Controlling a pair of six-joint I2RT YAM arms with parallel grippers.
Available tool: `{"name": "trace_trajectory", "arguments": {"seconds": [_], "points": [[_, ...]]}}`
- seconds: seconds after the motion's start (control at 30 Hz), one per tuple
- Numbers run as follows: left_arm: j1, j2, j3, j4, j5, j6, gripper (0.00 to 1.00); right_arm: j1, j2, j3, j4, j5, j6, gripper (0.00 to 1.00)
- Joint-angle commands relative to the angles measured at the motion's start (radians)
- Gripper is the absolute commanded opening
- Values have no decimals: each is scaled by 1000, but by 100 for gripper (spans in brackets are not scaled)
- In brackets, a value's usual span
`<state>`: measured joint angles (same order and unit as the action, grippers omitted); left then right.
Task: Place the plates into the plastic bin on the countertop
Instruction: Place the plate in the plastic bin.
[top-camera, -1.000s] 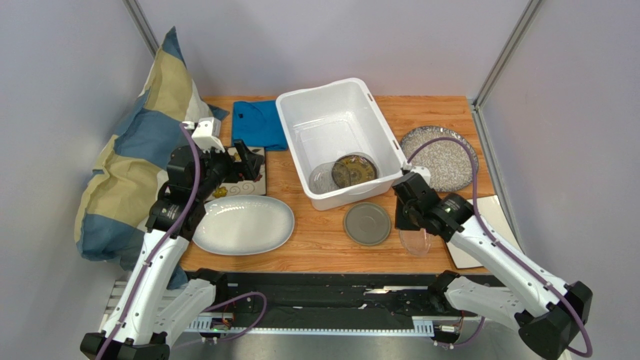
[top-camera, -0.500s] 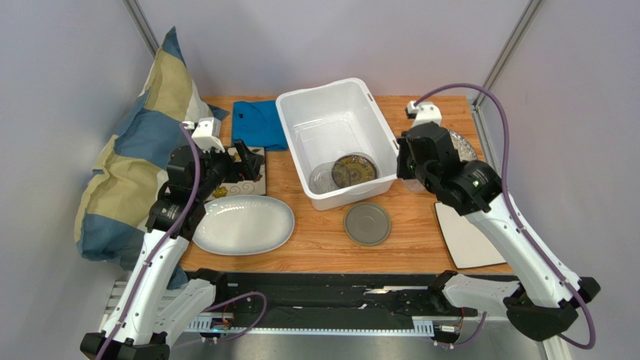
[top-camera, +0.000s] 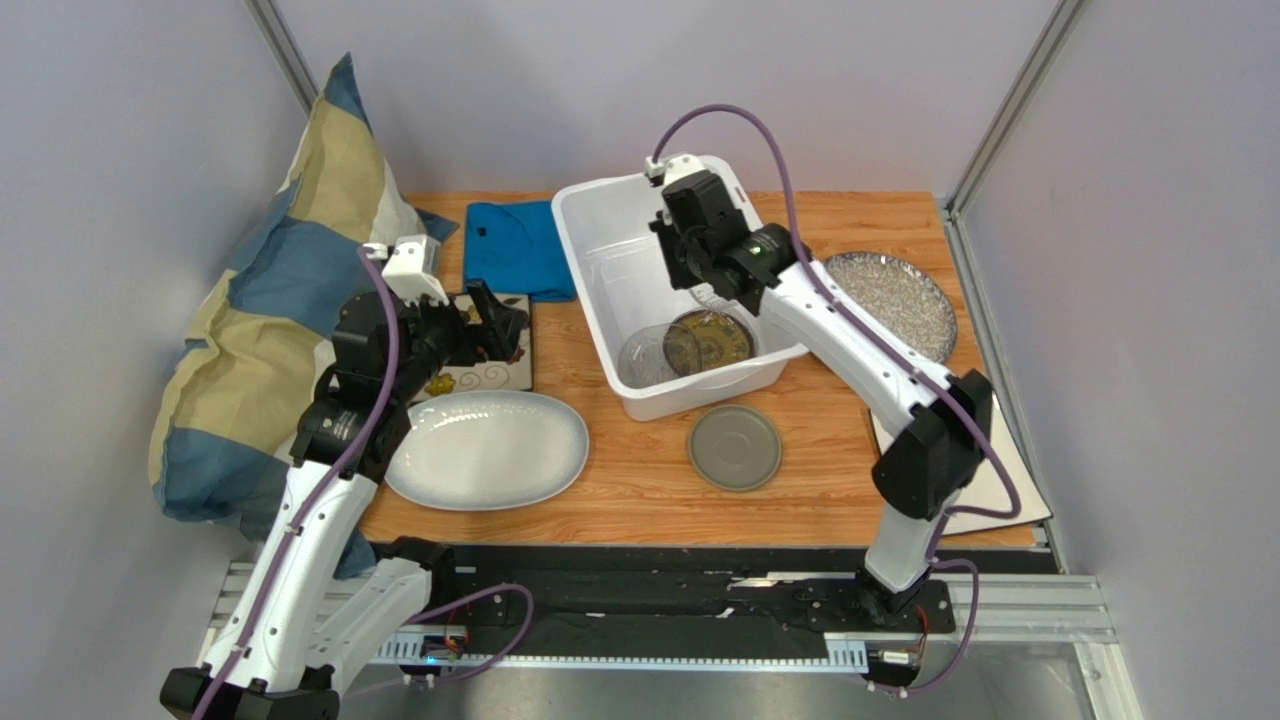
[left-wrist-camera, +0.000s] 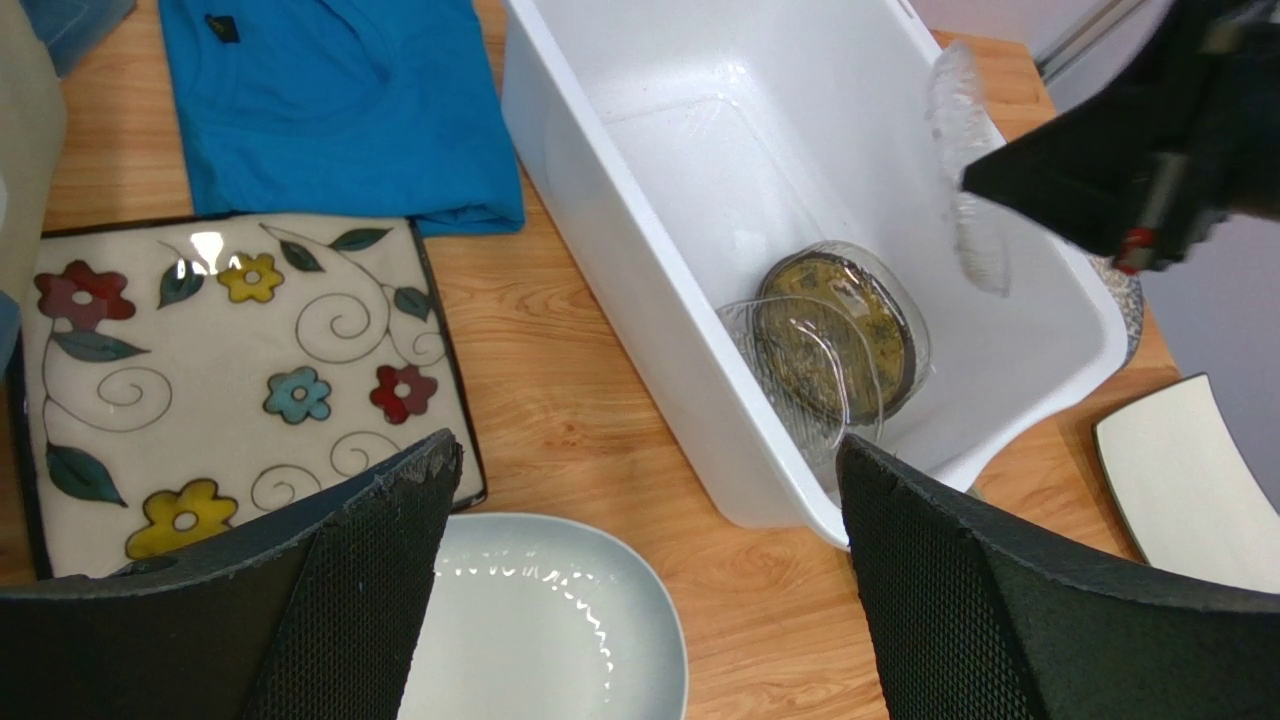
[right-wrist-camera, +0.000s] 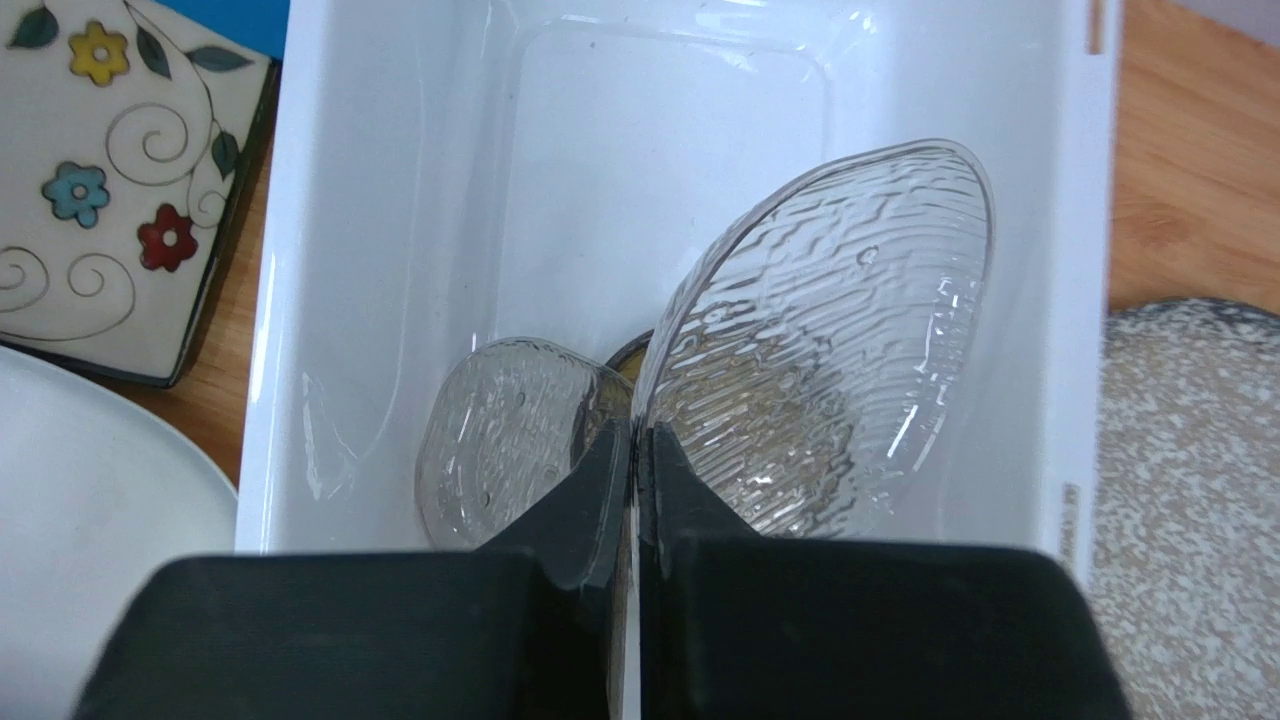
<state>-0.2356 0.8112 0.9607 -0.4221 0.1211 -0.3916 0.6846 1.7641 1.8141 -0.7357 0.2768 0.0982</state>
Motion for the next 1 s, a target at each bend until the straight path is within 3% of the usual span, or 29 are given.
{"name": "trace_trajectory", "arguments": {"seconds": [0.0, 0.6, 0.97], "points": [[-1, -14, 4, 32, -5, 2, 98, 7, 119, 83, -17, -115, 7, 0], [-1, -9, 3, 37, 14, -7, 98, 147, 274, 77, -140, -332, 135, 0], [-1, -10, 1, 40, 22, -10, 98, 164, 298, 56, -171, -317, 170, 0]]}}
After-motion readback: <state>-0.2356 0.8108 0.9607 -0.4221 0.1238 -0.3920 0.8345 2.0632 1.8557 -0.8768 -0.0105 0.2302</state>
